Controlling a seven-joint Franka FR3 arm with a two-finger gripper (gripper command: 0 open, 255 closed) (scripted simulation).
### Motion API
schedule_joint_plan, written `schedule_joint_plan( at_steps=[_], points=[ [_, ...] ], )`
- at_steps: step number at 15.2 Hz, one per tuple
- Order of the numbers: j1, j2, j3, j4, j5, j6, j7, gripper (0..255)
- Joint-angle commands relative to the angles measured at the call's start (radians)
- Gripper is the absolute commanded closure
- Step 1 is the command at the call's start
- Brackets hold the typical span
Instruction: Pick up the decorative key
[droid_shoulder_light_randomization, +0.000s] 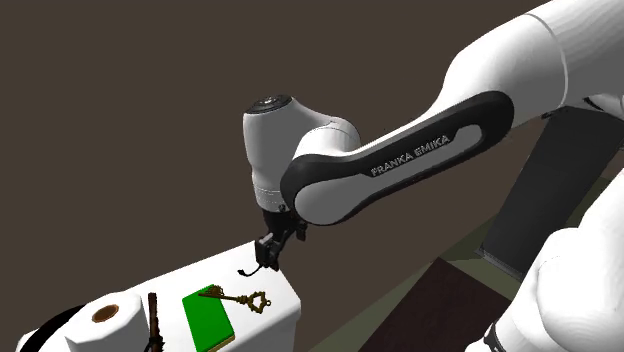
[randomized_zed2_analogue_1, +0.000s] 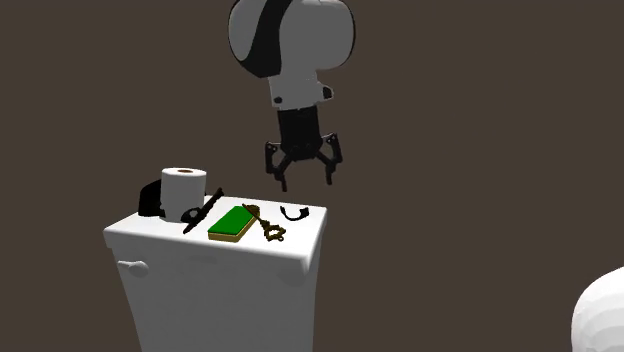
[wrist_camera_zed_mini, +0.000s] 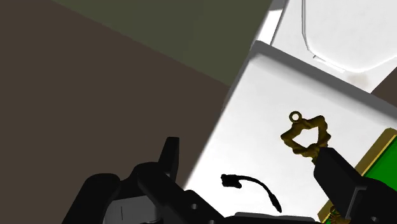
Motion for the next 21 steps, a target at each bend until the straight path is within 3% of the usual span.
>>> schedule_joint_plan(
  at_steps=[1, 8, 18, 19, 21],
  points=[
    [0.015, 0.088, 0.022, 0.051, -0.056, 0.019, 0.063, 0],
    [0.122, 0.386, 0.022, 0.280, -0.246, 0.014, 0.225, 0],
    [0.139, 0.447, -0.001, 0.254, -0.292, 0.090, 0.261, 0],
    [0.138, 0.445, -0.001, 0.252, -0.291, 0.090, 0.261, 255],
    [0.138, 0.445, -0.001, 0.252, -0.291, 0.091, 0.261, 255]
  ],
)
